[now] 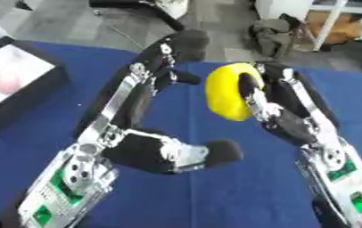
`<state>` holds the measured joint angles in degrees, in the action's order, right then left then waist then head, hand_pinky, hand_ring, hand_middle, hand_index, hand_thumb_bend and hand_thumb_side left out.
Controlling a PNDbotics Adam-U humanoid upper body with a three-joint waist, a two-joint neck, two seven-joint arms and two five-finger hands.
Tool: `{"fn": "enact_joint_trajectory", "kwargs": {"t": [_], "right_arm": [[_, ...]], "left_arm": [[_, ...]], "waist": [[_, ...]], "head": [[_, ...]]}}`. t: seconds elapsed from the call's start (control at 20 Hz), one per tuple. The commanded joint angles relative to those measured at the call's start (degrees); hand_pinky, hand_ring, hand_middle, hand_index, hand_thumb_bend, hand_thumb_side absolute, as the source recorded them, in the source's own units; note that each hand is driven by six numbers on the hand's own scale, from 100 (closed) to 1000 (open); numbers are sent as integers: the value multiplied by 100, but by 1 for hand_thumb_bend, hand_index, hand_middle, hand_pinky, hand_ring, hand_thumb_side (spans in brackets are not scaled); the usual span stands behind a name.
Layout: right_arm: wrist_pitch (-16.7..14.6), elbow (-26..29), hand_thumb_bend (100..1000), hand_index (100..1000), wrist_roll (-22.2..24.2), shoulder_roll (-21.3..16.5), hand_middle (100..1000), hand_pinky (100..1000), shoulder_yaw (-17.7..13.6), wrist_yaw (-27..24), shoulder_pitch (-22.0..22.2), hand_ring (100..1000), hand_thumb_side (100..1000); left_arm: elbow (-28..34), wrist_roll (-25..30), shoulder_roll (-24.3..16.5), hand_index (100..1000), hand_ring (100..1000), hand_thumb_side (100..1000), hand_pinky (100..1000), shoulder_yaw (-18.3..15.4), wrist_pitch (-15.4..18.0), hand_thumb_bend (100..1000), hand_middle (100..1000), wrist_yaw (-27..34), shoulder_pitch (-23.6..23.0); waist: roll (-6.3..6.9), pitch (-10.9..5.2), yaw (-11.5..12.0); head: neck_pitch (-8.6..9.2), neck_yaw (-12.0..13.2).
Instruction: Pick up the objects with one hand, pass them to the other hand, and then place them into the box on the other side of the table.
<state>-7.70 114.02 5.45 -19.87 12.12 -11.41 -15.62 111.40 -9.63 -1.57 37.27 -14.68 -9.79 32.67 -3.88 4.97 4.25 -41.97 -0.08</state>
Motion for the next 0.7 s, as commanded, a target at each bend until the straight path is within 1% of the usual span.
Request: {"fn": "enact_joint_trajectory", "kwargs": {"t": [0.05, 0.1, 0.35, 0.55, 0.7], "right_arm": [[-17, 57, 100, 464, 43, -24, 413, 652, -10, -72, -64, 644, 470], [-18, 57, 100, 464, 48, -22, 413, 652, -10, -79, -64, 644, 470], [-6, 57, 100, 465, 62, -7, 414, 653, -22, -103, -60, 646, 470], [-7, 57, 100, 452, 90, -11, 415, 655, -40, -129, -62, 647, 470], [-5, 57, 100, 446, 96, -11, 415, 655, -47, -136, -61, 648, 470]], "left_arm": [[-186, 12, 187, 841, 858, 289, 745, 95, 38, 718, 868, -281, 135], [-251, 11, 212, 842, 859, 271, 746, 117, 68, 688, 868, -335, 141], [-514, 159, 195, 846, 858, 233, 749, 210, 228, 639, 863, -840, 150], [-639, 278, 120, 848, 858, 214, 751, 130, 318, 620, 862, -1298, 135], [-705, 233, 104, 847, 858, 204, 751, 49, 337, 607, 861, -1459, 132]], "waist": [[0, -94, -28], [-1, -95, -32], [1, -98, -61], [8, -91, -59], [8, -89, -56]], "head": [[9, 19], [4, 20], [-26, 23], [-17, 8], [-16, 0]]}}
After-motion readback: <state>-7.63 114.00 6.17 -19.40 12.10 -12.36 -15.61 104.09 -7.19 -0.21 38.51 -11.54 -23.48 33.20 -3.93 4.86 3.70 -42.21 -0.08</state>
